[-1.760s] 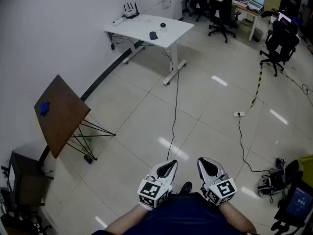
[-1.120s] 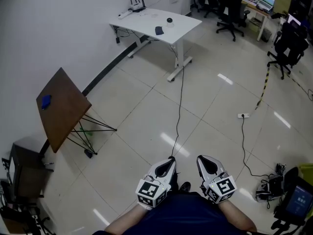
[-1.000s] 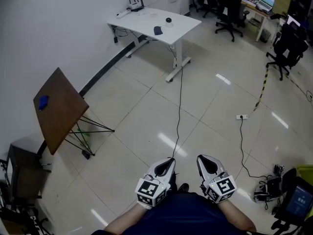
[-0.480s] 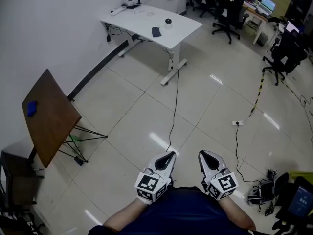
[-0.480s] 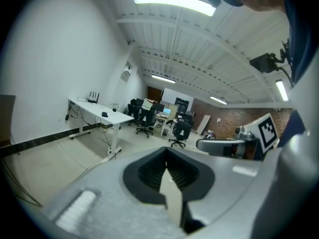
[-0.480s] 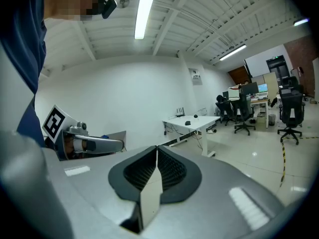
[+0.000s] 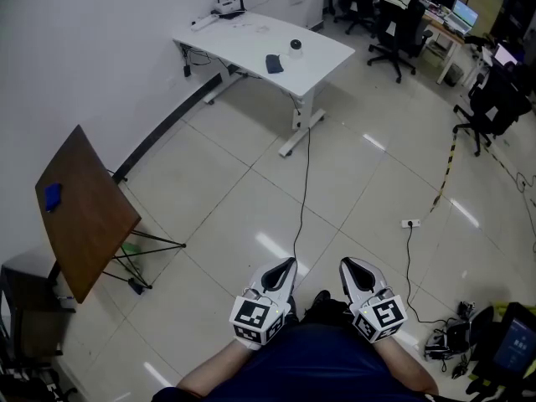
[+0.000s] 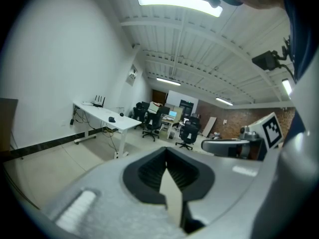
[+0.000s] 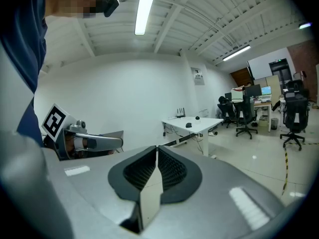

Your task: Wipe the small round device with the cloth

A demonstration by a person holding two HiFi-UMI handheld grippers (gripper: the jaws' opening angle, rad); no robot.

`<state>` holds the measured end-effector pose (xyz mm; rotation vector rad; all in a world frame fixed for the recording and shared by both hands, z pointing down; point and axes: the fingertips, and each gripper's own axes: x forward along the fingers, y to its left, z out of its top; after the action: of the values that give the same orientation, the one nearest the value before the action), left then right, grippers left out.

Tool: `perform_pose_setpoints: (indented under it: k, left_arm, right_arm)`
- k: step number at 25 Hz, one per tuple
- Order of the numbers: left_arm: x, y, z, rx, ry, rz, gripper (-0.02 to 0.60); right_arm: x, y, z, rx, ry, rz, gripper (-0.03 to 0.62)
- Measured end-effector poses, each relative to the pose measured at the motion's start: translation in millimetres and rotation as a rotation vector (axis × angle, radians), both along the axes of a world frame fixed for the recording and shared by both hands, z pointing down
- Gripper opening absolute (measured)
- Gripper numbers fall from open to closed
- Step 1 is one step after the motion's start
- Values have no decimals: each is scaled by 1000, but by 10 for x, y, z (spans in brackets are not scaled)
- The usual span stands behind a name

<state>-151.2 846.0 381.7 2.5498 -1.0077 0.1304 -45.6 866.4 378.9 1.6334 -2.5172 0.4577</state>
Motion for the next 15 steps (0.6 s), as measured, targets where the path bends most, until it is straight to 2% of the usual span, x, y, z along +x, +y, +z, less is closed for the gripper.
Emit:
perform_pose_setpoints:
  k: [8,15]
  left_arm:
    - [74,-432,139,9,-53,-61,9]
    - [438,-1042,113,29,-86,-89,29]
  right_arm:
    - [101,-485,111,6,-41,-49,20]
    - [440,-1196,64,22,-68,-96,19]
